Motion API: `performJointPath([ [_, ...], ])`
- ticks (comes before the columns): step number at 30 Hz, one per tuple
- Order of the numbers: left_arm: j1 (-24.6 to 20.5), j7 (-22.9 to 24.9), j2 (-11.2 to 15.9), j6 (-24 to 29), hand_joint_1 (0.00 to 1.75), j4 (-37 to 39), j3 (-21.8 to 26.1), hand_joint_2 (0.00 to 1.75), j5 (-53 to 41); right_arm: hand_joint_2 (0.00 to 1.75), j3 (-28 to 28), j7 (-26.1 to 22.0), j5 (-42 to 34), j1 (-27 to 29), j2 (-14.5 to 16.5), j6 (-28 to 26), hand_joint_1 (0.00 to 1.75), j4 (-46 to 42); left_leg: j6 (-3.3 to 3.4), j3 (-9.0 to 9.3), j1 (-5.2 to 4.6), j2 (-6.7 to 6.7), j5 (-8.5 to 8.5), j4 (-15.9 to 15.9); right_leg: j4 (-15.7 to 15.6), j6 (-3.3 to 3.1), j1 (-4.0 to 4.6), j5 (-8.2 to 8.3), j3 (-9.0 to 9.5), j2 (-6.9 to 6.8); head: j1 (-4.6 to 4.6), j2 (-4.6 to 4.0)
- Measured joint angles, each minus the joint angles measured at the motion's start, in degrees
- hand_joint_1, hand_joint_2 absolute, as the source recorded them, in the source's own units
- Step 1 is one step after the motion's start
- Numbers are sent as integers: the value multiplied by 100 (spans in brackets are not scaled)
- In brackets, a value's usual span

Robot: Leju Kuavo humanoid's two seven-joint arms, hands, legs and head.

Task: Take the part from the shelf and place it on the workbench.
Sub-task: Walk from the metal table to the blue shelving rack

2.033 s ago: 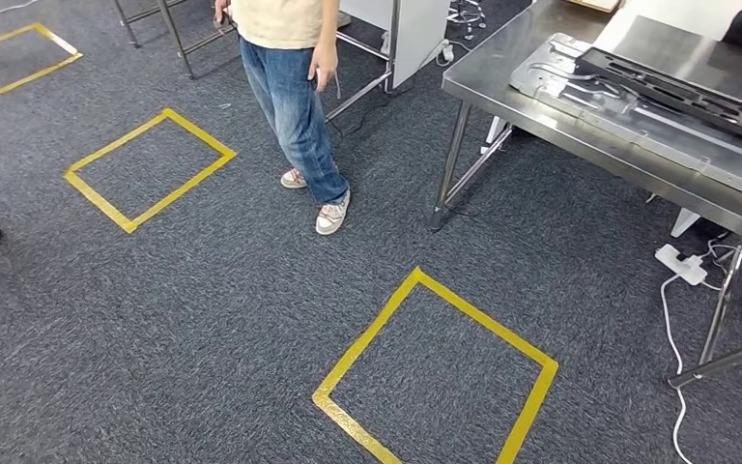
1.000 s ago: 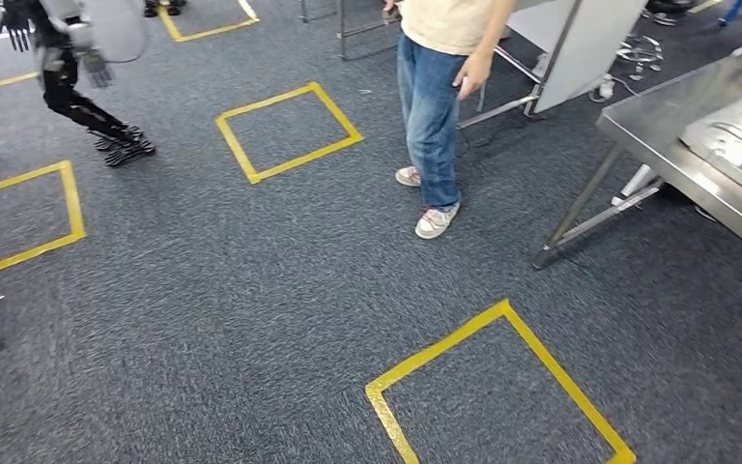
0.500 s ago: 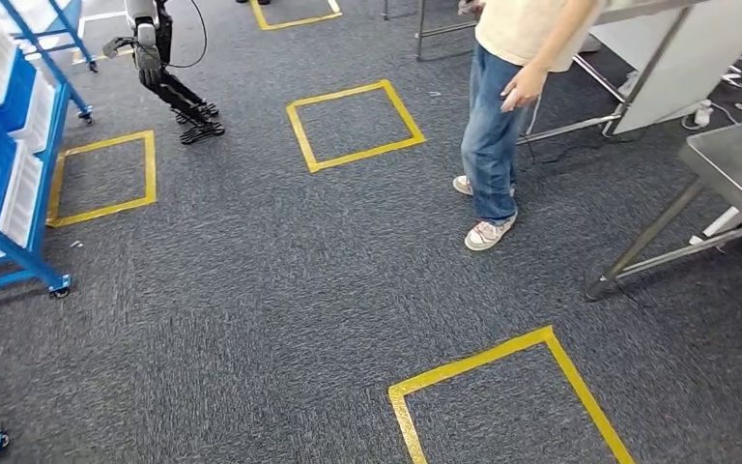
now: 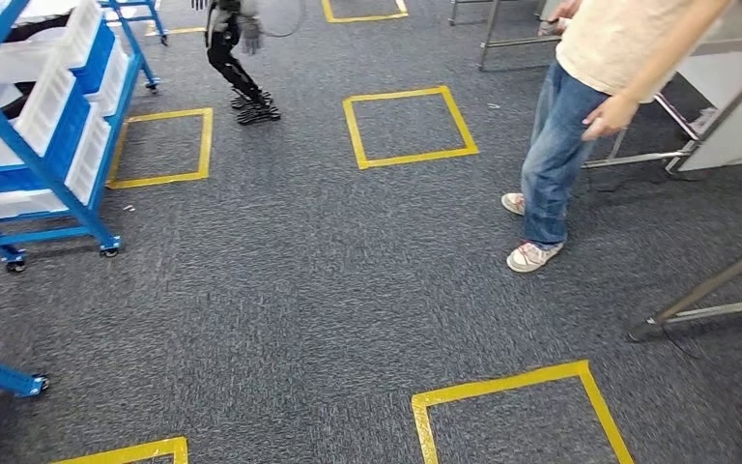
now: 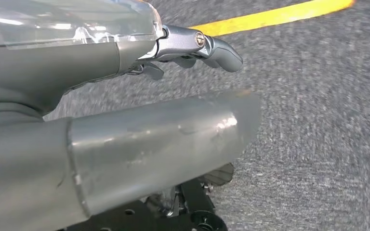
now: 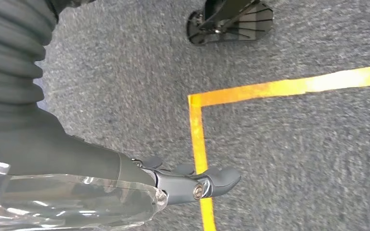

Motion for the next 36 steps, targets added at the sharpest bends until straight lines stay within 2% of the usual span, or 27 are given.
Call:
performJointPath([
  [2, -1, 0, -2, 1, 0, 0, -3, 0, -1, 175, 4, 0, 0, 10, 0, -1, 0, 2, -52, -22, -1, -140, -21, 51, -680, -14, -31, 296, 295, 263, -1, 0],
  [4, -4, 0, -1, 3, 0, 0, -6, 0, -2, 175, 9, -2, 2, 3, 2, -1, 0, 4, -130, -75, 0, -254, -20, 84, -897, -47, -25, 323, 372, 406, -2, 0],
  [6, 7, 0, 2, 6, 0, 0, -6, 0, -2, 175, 18, -5, 5, -23, 6, -1, 0, 4, -203, -113, 17, -331, -11, 89, -928, -108, -20, 344, 382, 277, -1, 0],
  [8, 15, 1, 5, 7, 0, 0, -6, 0, -2, 175, 24, -8, 10, -25, 11, -1, 0, 4, -251, -224, 16, -126, -155, 311, -978, -194, -26, 365, 413, 125, -3, 0],
  [10, 5, 2, 5, 7, 0, 0, -12, 0, -16, 175, 28, -13, 27, -8, 13, -1, 0, 4, -284, -543, 14, 195, -512, 984, -996, -256, -1, 363, 423, -45, -4, 0],
  [11, 1, 5, 5, 7, 0, 0, -20, 0, -32, 175, 34, -15, 47, -1, 13, -2, 0, 4, -300, -736, 22, 271, -677, 1379, -993, -272, 16, 356, 422, -136, -3, 0],
  [12, 2, 8, 4, 7, 0, 0, -31, 0, -54, 175, 44, -17, 70, 5, 13, -4, 0, 4, -311, -875, 29, 309, -764, 1668, -991, -279, 30, 348, 422, -224, -4, 0],
  [13, 8, 11, 4, 6, 0, 0, -43, 0, -76, 175, 57, -16, 92, 7, 14, -8, 0, 4, -314, -910, 34, 329, -736, 1747, -988, -283, 39, 339, 427, -306, -4, 0],
  [14, 15, 15, 4, 4, 0, 0, -52, 0, -91, 175, 70, -9, 111, 5, 19, -17, 0, 4, -308, -824, 36, 353, -605, 1586, -986, -280, 45, 328, 436, -380, -4, 0],
  [15, 19, 15, 4, 0, 0, 0, -63, 0, -102, 175, 83, 6, 127, 2, 27, -28, 0, 4, -292, -635, 35, 403, -410, 1231, -984, -272, 47, 313, 453, -447, -4, 0],
  [17, 9, 14, 4, -15, 0, 0, -92, 0, -150, 175, 104, 66, 169, 4, 47, -60, 0, 6, -241, -225, -5, 630, -130, 444, -977, -234, 65, 275, 491, -567, -3, 0],
  [18, 2, 14, 4, -21, 0, 0, -123, 0, -215, 175, 115, 105, 191, 5, 54, -75, 0, 7, -212, -111, -30, 707, -75, 217, -975, -208, 76, 259, 507, -621, -2, 0],
  [19, 1, 20, 4, -22, 0, 0, -170, 0, -316, 175, 128, 147, 217, 2, 59, -89, 0, 8, -187, -76, -57, 737, -74, 125, -977, -180, 85, 251, 518, -674, -2, 0],
  [21, 23, 45, 4, 0, 0, 1, -294, 0, -563, 175, 160, 211, 264, -13, 70, -104, 0, 9, -129, -80, -59, 615, -44, 91, -988, -121, 85, 237, 546, -742, -3, 0],
  [22, 42, 63, 3, 15, 0, 1, -362, 0, -679, 175, 176, 228, 288, -20, 74, -108, 0, 9, -98, -68, -46, 558, -22, 58, -960, -90, 75, 199, 549, -662, -2, 0],
  [23, 51, 80, 2, 28, 0, 2, -432, 0, -785, 175, 191, 237, 309, -18, 78, -111, 0, 9, -63, -54, -31, 502, 0, 26, -844, -66, 66, 104, 509, -521, -2, 0],
  [25, 48, 115, -4, 38, 0, 2, -584, 0, -979, 175, 217, 237, 359, 4, 78, -121, 0, 9, -12, -47, -23, 387, 28, -5, -263, -43, 46, -240, 238, -192, 0, 0],
  [26, 43, 133, -8, 39, 0, 2, -664, 0, -1064, 175, 231, 234, 393, 18, 79, -130, 0, 9, 1, -55, -29, 321, 32, -4, 128, -44, 44, -418, 37, -117, 0, 0],
  [27, 42, 155, -13, 39, 0, 2, -736, 0, -1139, 175, 247, 232, 436, 31, 81, -142, 0, 11, 8, -58, -34, 248, 35, -2, 448, -44, 42, -516, -135, -89, 0, 0],
  [28, 49, 177, -16, 39, 0, 2, -803, 0, -1197, 175, 268, 230, 478, 40, 84, -157, 0, 13, 10, -56, -37, 171, 35, 2, 597, -46, 42, -498, -233, -79, -1, 0],
  [29, 59, 198, -17, 39, 0, 2, -861, 0, -1249, 175, 291, 229, 519, 45, 87, -172, 0, 14, 8, -51, -37, 90, 34, 9, 529, -50, 40, -363, -228, -68, 0, 0],
  [30, 68, 215, -19, 39, 0, 2, -914, 0, -1290, 175, 315, 229, 551, 47, 89, -186, 0, 15, 3, -45, -35, 8, 30, 20, 261, -58, 37, -141, -127, -38, -1, 0],
  [31, 74, 227, -23, 37, 0, 2, -965, 0, -1319, 175, 338, 230, 569, 51, 89, -196, 0, 15, -7, -46, -29, -70, 24, 37, -130, -71, 31, 95, 30, 63, -1, 0],
  [32, 74, 234, -31, 33, 0, 2, -1009, 0, -1336, 175, 355, 232, 580, 56, 89, -202, 0, 15, -27, -60, -34, -142, 13, 67, -490, -82, 22, 259, 174, 226, -1, 0],
  [34, 68, 246, -50, 25, 0, 3, -1080, 0, -1350, 175, 383, 237, 586, 60, 90, -208, 0, 15, -88, -113, -26, -272, 9, 104, -872, -102, 18, 380, 319, 446, -1, 0],
  [35, 70, 251, -57, 23, 0, 4, -1103, 0, -1350, 175, 393, 240, 586, 54, 91, -209, 0, 15, -127, -138, -19, -335, 18, 104, -891, -112, 27, 368, 325, 453, -1, 0],
  [36, 77, 254, -61, 22, 0, 4, -1120, 0, -1349, 175, 404, 242, 586, 45, 93, -210, 0, 15, -165, -157, -10, -394, 30, 94, -907, -136, 24, 381, 332, 376, -1, 0],
])
